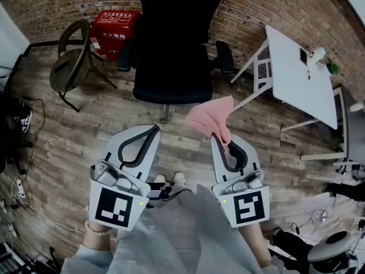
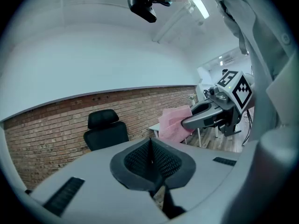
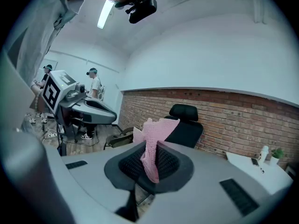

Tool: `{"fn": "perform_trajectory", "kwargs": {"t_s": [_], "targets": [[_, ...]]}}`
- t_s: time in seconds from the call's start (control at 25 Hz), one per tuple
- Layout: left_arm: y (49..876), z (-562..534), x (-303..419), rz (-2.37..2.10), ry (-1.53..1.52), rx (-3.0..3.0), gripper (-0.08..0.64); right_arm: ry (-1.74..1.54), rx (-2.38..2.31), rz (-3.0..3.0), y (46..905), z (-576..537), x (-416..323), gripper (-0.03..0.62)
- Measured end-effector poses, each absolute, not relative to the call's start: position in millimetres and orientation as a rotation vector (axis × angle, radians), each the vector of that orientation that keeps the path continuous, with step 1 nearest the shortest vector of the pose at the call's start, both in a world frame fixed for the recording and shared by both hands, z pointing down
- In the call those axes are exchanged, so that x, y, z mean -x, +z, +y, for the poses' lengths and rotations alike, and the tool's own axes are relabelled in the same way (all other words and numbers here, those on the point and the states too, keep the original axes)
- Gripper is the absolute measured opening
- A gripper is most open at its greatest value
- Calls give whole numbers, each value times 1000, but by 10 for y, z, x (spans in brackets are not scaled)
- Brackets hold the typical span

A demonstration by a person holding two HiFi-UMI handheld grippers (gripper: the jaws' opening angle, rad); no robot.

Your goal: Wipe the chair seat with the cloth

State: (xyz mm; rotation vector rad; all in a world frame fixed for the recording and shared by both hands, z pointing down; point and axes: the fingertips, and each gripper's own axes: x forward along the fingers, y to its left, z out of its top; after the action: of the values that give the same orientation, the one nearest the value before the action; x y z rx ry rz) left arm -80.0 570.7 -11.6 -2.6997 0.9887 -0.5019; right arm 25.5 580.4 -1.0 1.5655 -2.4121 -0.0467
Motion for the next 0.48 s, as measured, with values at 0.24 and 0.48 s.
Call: {"fn": "perform_trajectory", "kwargs": {"t_s": [0.24, 0.48], "targets": [[-171, 5632, 948, 977, -478, 2683, 18, -29, -1595, -2416, -54, 5733, -165, 60], [-232, 5567, 1130, 975, -445, 2662, 18, -71, -1621, -2387, -101, 5720, -41, 60]]}}
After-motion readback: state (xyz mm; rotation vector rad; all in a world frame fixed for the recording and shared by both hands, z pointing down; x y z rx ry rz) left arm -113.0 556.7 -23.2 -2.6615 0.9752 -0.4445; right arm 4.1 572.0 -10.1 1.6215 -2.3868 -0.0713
